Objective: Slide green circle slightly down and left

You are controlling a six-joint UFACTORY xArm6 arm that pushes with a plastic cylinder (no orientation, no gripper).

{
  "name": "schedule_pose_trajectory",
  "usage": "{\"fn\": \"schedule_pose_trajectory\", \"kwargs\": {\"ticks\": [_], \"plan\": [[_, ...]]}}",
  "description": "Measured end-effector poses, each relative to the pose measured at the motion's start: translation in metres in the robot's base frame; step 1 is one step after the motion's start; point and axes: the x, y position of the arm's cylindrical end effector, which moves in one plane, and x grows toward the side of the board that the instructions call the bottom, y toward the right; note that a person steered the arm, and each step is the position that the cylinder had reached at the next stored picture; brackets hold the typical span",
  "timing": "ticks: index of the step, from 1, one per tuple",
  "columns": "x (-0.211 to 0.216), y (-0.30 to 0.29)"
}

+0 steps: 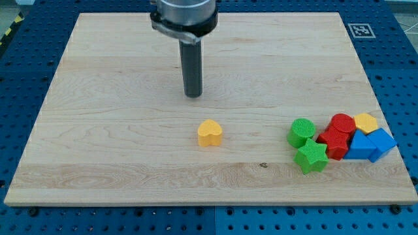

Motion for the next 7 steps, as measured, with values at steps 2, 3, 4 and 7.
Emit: {"fn": "schedule_pose_trajectory", "kwargs": {"ticks": [2, 3, 4, 7], "plan": [[0.013, 0.037], [0.021, 0.06], [0.024, 0.087], [0.055, 0.17]]}}
